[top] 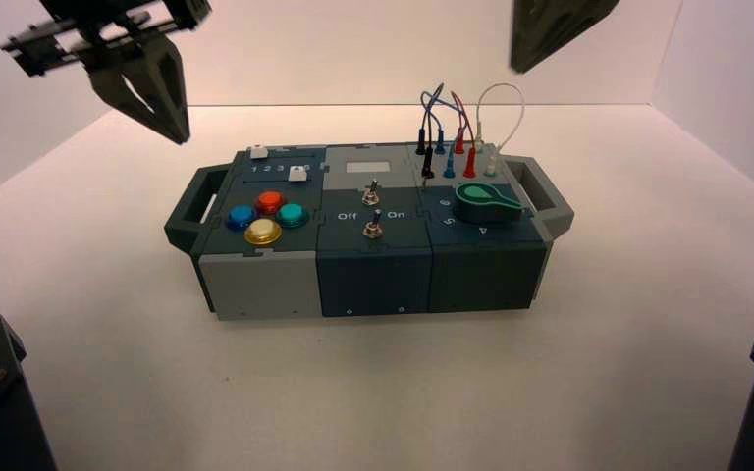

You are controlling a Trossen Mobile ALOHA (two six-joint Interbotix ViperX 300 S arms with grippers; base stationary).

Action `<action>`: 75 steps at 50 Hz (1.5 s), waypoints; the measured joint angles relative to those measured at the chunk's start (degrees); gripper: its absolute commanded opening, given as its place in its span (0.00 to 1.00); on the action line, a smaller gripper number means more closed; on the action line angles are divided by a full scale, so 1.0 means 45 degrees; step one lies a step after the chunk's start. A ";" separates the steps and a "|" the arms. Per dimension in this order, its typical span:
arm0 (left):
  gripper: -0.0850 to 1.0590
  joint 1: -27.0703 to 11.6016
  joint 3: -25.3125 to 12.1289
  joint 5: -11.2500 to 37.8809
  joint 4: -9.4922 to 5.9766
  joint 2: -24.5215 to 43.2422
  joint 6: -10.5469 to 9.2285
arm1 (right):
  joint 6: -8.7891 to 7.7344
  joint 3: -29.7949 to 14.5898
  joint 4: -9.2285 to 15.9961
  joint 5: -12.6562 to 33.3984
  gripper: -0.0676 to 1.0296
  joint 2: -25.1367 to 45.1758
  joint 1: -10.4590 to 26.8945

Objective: Flip the top switch off with the right gripper.

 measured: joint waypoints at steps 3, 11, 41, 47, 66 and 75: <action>0.05 -0.0117 -0.0039 -0.0391 0.0078 0.0273 -0.0273 | 0.0215 -0.0039 -0.0098 -0.0137 0.04 0.0234 0.0156; 0.05 -0.0547 -0.0215 -0.0957 0.0801 0.0664 -0.1172 | 0.0625 -0.0176 -0.0469 -0.0332 0.04 0.0527 0.0273; 0.05 -0.0762 -0.0547 -0.2012 0.1914 0.2676 -0.2207 | 0.2637 -0.0625 -0.1836 -0.0703 0.04 0.1406 0.1562; 0.05 -0.0762 -0.0547 -0.2383 0.1914 0.3242 -0.2188 | 0.2695 -0.0703 -0.1777 -0.0781 0.04 0.1562 0.1680; 0.05 -0.0762 -0.0547 -0.3047 0.1914 0.4297 -0.2168 | 0.3047 -0.0723 -0.1641 -0.0840 0.04 0.2051 0.2051; 0.05 -0.0762 -0.0645 -0.3320 0.1895 0.4746 -0.2168 | 0.3477 -0.0781 -0.1621 -0.1250 0.04 0.2598 0.2402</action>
